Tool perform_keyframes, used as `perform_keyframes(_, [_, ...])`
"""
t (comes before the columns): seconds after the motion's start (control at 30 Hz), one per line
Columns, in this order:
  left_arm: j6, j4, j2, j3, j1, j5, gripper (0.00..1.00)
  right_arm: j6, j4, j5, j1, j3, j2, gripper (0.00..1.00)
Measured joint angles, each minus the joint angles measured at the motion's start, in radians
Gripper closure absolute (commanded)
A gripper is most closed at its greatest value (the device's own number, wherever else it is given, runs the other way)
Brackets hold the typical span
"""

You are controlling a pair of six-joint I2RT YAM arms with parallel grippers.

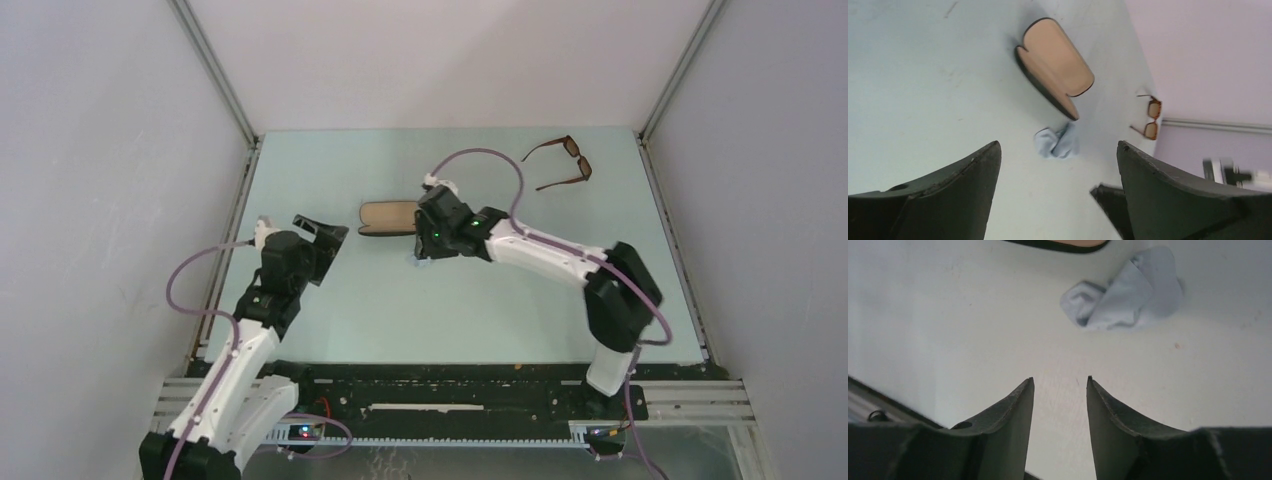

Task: Organize the sunglasses
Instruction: Adjust the glasses cleaning cloth at the center of the board.

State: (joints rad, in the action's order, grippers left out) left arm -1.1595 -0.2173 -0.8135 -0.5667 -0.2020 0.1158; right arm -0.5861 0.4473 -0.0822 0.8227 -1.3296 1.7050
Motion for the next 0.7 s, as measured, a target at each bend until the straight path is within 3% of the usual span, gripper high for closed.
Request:
perform_keyframes(0.23, [0.128,-0.185,0.188,0.000,0.016,-0.014,0.07,0.076,0.059,-0.097,0.039,-0.233,0.281,0.47])
perform_keyframes(0.7, [0.183,-0.266,0.303,0.043,0.017,-0.010,0.07,0.118,0.121,-0.195,0.042,-0.388,0.472,0.65])
